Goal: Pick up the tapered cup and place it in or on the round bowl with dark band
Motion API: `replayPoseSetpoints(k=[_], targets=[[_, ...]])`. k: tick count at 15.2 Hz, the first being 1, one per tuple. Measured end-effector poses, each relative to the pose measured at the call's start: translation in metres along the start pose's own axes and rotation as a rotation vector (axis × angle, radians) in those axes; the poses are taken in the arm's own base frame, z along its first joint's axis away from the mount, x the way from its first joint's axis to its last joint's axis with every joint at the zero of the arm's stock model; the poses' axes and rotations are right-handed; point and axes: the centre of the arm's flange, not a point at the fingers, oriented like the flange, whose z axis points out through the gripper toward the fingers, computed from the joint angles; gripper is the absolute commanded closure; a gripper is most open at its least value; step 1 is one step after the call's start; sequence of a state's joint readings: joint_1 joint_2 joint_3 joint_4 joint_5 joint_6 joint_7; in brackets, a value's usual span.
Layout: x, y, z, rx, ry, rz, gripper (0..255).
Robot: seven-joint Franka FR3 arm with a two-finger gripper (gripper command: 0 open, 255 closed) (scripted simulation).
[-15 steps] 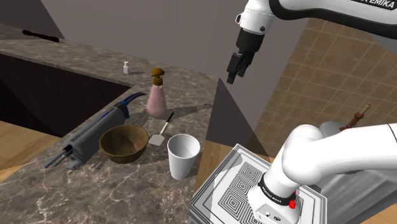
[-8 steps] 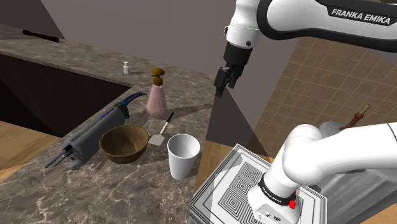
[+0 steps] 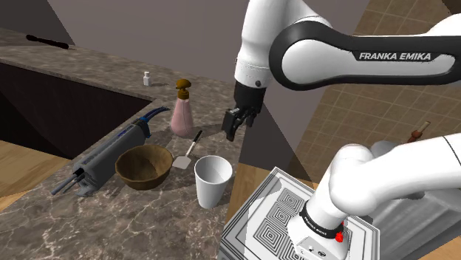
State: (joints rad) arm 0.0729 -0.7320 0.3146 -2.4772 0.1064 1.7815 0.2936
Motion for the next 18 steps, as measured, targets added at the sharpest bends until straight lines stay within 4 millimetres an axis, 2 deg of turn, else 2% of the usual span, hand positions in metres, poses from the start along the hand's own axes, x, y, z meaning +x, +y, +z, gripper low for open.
replayPoseSetpoints(k=[7,12,14,18], targets=[[0.003,-0.081,0.049,-0.02,-0.008,0.025,0],[0.013,-0.133,0.085,-0.033,-0.012,0.042,0],[0.013,-0.142,0.095,-0.033,-0.013,0.044,0],[0.011,-0.143,0.116,-0.033,-0.014,0.045,0]])
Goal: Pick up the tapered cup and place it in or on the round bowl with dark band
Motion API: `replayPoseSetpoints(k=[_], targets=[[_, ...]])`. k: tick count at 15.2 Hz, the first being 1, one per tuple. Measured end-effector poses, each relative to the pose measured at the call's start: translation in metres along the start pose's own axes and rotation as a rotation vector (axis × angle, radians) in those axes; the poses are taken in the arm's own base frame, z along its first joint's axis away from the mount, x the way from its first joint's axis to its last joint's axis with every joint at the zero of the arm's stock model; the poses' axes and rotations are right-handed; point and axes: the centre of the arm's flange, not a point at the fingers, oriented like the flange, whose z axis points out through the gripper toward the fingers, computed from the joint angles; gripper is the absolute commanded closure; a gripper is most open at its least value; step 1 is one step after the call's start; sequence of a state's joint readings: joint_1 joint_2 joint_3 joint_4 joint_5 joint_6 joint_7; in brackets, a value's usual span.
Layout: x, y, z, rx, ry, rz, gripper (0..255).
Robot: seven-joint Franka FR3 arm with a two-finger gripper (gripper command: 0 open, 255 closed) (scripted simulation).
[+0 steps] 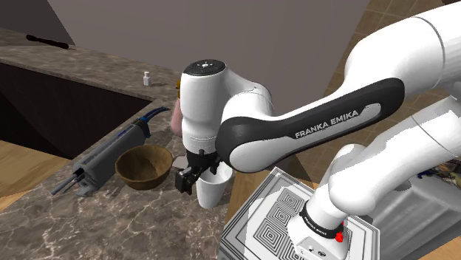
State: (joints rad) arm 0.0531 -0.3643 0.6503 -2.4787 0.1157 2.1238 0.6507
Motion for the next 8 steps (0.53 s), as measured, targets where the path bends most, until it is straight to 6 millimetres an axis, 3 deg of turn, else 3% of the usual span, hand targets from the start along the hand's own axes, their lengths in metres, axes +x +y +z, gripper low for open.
replayPoseSetpoints(k=[3,8], targets=[[-0.0007,0.0003,0.0121,0.0,0.0,0.0,0],[-0.0007,0.0003,0.0143,0.0,0.0,0.0,0]])
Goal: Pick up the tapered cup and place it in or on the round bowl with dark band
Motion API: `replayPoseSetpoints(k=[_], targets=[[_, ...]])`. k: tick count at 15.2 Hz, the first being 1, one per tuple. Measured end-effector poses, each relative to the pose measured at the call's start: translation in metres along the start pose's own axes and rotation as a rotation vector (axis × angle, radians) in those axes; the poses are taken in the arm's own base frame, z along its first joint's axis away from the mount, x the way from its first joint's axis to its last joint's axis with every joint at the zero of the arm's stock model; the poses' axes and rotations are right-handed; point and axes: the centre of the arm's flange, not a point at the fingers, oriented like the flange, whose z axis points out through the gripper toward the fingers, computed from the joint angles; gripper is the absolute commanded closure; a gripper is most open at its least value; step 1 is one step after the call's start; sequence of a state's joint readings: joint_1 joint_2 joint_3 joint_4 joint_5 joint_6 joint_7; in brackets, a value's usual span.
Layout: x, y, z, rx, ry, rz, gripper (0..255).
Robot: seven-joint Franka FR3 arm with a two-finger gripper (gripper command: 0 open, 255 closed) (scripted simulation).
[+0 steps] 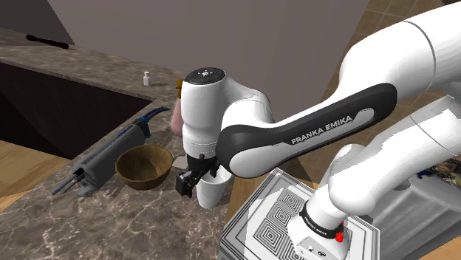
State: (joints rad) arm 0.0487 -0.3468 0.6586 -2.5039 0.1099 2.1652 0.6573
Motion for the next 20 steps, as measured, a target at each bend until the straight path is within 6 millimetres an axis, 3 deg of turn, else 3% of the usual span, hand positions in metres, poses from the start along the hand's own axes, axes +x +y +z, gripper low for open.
replayPoseSetpoints(k=[1,12,20], targets=[[0.0,0.0,0.0,0.0,0.0,0.0,255],[0.0,0.0,-0.002,0.0,0.0,0.0,255],[0.003,0.006,-0.043,0.0,0.0,0.0,255]])
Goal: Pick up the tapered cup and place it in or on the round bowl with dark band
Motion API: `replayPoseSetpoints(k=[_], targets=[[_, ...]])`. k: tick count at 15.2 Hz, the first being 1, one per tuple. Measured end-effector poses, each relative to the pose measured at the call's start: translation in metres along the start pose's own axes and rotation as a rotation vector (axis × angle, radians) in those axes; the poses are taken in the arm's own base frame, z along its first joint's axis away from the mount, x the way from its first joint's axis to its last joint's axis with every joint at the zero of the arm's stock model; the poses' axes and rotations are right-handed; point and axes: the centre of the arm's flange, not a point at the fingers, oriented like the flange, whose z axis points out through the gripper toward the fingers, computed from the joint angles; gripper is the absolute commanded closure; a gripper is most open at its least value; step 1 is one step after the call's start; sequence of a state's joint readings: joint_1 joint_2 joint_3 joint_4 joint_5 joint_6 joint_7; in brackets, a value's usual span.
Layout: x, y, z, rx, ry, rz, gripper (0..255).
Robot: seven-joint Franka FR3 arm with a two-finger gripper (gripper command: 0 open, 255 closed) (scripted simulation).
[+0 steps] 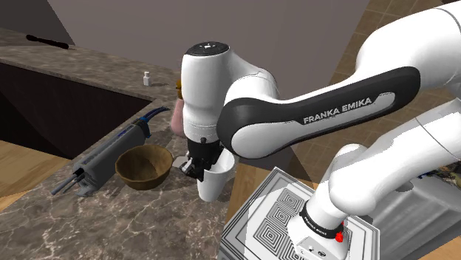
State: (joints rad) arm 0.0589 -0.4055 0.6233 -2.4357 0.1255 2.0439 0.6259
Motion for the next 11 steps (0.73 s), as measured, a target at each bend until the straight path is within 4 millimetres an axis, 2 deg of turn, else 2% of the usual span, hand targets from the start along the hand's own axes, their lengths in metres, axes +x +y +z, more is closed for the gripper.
replayPoseSetpoints(k=[11], targets=[[0.001,0.007,-0.057,0.0,0.0,0.0,255]])
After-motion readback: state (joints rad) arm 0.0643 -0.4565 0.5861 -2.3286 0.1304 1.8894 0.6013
